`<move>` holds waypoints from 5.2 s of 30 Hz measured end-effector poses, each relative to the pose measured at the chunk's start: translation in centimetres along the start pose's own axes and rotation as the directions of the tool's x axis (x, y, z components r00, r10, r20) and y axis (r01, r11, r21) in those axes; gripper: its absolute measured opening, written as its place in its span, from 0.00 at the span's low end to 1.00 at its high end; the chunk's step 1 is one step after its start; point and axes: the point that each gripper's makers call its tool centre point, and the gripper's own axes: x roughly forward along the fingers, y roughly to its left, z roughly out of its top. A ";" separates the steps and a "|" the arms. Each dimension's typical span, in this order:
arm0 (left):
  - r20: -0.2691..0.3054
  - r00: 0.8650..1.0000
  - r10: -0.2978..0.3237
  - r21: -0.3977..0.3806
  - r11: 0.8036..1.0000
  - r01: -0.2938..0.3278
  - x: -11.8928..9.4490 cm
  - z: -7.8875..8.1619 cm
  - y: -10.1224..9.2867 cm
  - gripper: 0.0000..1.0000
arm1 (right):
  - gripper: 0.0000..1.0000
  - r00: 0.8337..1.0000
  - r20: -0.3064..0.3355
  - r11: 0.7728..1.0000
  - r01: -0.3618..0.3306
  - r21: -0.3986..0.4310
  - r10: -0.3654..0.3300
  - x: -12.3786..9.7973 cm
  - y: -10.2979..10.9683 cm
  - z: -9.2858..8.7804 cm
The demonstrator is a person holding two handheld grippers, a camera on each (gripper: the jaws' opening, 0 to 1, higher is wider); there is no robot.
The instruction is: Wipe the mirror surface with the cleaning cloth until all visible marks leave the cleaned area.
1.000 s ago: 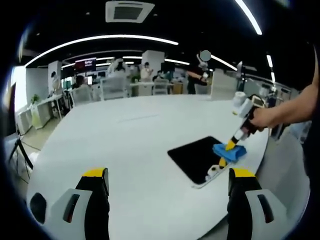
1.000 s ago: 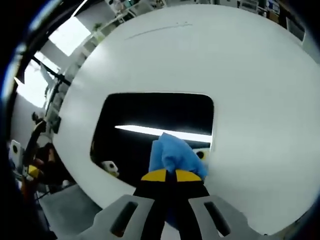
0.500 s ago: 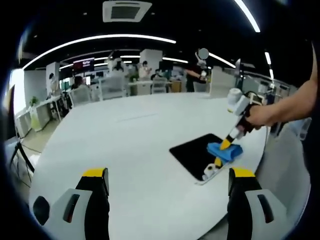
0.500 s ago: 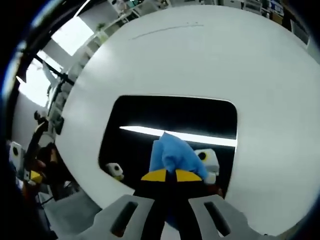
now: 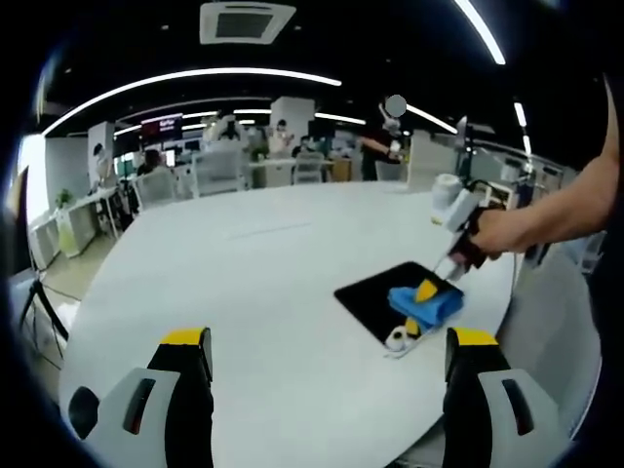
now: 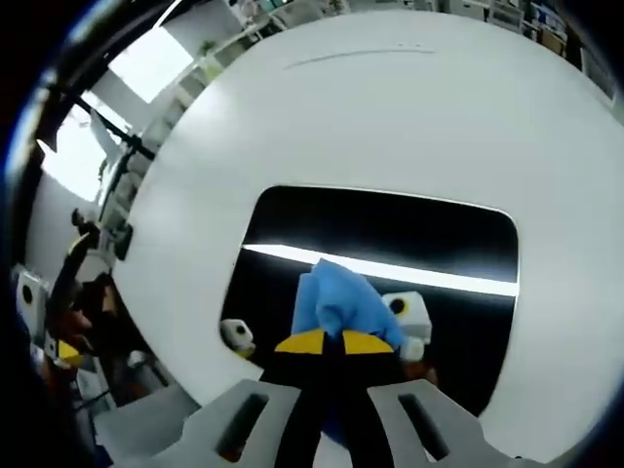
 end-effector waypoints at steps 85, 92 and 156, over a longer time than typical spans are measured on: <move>-0.032 0.999 -0.043 -0.007 0.999 0.043 -1.0 -1.3 2.9 1.00 | 0.00 0.999 0.038 0.993 0.029 -0.118 -0.025 2.7 7.3 1.7; -0.025 0.998 -0.055 -0.012 0.998 0.055 -0.8 -1.1 3.5 1.00 | 0.00 0.998 0.058 0.997 0.039 -0.069 -0.035 3.1 6.7 3.1; -0.011 1.000 -0.024 -0.012 1.000 0.024 -0.9 0.3 1.9 1.00 | 0.00 0.993 0.118 0.999 0.021 -0.039 -0.016 4.3 3.3 10.2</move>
